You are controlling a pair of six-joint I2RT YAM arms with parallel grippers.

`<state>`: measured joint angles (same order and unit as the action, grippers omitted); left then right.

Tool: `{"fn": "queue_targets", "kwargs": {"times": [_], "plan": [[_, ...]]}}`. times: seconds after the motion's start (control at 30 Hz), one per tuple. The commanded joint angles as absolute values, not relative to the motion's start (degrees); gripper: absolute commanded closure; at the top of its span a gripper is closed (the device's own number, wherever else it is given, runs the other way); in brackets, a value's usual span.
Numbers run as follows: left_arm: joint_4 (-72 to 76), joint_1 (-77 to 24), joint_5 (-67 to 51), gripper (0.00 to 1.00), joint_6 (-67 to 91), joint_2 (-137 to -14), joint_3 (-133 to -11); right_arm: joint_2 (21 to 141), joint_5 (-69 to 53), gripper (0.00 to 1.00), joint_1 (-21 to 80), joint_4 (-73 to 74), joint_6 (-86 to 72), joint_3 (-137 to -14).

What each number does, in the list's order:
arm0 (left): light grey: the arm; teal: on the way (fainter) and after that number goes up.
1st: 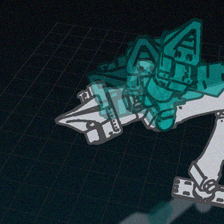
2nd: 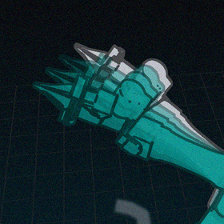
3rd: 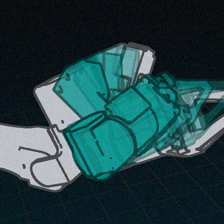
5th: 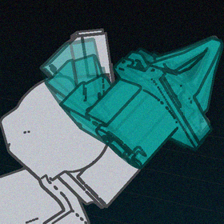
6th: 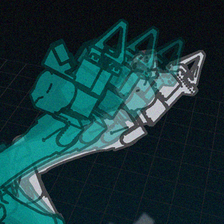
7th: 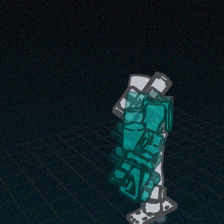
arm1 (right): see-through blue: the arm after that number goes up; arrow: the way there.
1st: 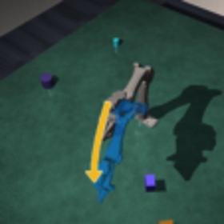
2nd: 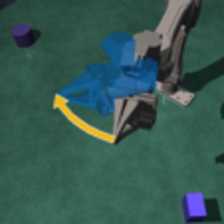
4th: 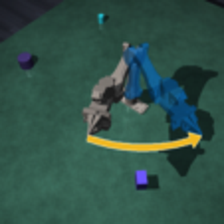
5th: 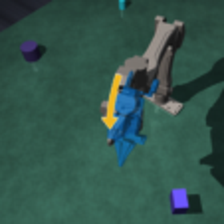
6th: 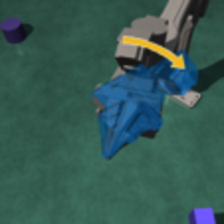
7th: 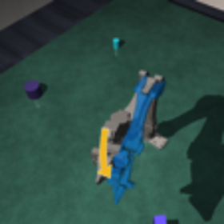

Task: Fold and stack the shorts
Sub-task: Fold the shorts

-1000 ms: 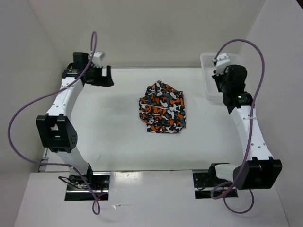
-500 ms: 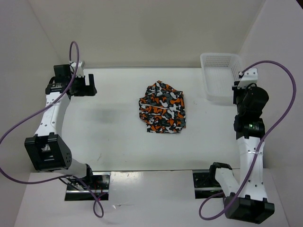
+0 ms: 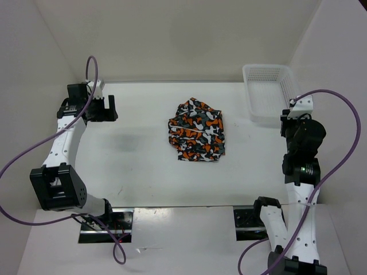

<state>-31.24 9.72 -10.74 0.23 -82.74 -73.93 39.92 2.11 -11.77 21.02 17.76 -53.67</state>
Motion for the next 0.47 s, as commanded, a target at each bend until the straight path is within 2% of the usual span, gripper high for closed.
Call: {"fn": "queue_targets", "kwargs": {"times": [0.0, 0.43], "plan": [[-28.2, 9.7, -11.1, 0.0, 0.0, -80.3, -73.7, 39.3, 1.6, 0.64, -12.1, 21.4, 16.7, -52.8], [-27.7, 9.7, -9.8, 0.0, 0.0, -79.8, -72.7, 38.8, 0.5, 0.61, -12.1, 21.4, 16.2, -51.8]]}}
